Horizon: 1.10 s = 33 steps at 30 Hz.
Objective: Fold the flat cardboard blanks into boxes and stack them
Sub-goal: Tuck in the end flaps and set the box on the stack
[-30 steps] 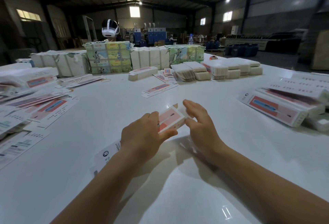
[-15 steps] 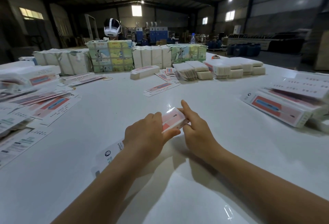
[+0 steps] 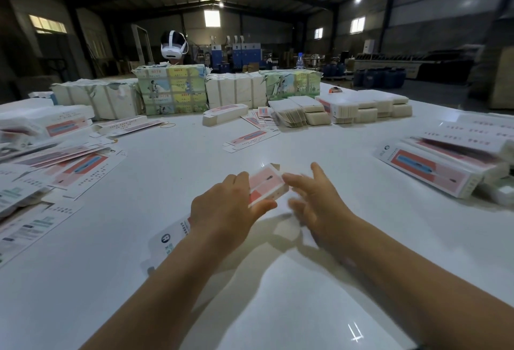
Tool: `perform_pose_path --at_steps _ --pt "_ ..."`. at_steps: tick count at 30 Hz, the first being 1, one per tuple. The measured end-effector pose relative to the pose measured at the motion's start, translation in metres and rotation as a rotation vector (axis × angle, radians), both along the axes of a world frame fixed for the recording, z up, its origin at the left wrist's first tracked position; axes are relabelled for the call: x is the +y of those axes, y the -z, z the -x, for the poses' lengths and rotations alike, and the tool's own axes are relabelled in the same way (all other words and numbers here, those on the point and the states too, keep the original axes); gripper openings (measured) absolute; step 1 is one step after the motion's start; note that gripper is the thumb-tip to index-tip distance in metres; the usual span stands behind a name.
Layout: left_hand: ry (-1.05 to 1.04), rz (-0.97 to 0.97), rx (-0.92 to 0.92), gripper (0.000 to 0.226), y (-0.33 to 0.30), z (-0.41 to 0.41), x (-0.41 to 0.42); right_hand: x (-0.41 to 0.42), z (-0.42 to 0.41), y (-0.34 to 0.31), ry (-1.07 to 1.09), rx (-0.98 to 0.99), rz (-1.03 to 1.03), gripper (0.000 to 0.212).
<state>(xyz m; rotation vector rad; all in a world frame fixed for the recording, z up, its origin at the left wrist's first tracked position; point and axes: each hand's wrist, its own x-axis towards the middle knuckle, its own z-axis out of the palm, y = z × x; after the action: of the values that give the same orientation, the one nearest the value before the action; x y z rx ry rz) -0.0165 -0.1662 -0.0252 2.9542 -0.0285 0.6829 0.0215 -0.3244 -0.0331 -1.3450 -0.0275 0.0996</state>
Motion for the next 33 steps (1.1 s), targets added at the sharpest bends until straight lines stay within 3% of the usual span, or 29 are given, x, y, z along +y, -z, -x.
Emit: perform_pose_path --at_steps 2,6,11,15,17,20,23,25,28,33 --pt "0.017 -0.027 -0.005 0.057 0.002 0.001 -0.003 0.002 -0.001 -0.003 -0.073 0.072 -0.209 0.063" --pt "0.064 -0.046 0.028 0.060 0.005 0.000 -0.005 0.002 0.005 -0.001 0.028 -0.139 0.018 0.025" --pt "0.071 -0.058 0.012 0.060 0.006 -0.001 -0.003 0.005 0.010 0.003 0.107 -0.471 0.536 0.029" --pt "0.054 -0.113 -0.008 0.059 0.008 0.001 -0.003 0.008 0.014 0.007 0.134 -0.733 0.799 0.019" --pt "0.035 -0.111 0.007 0.057 0.008 0.001 -0.004 0.008 0.015 0.008 0.109 -0.763 0.875 0.019" --pt "0.023 -0.100 0.019 0.055 0.008 0.000 -0.004 0.010 0.014 0.005 0.055 -0.604 0.715 0.022" --pt "0.024 -0.077 -0.023 0.054 0.006 -0.001 -0.004 0.008 0.009 -0.008 -0.014 -0.132 0.014 0.022" --pt "0.038 -0.070 -0.055 0.056 0.006 -0.001 -0.004 0.002 0.005 -0.013 -0.043 0.066 -0.223 0.020" --pt "0.045 -0.106 -0.054 0.059 0.007 -0.002 -0.007 -0.002 0.003 -0.013 -0.069 0.103 -0.260 0.013" --pt "0.035 -0.110 -0.055 0.059 0.008 -0.002 -0.004 0.001 0.002 -0.009 -0.076 -0.099 0.003 0.026"
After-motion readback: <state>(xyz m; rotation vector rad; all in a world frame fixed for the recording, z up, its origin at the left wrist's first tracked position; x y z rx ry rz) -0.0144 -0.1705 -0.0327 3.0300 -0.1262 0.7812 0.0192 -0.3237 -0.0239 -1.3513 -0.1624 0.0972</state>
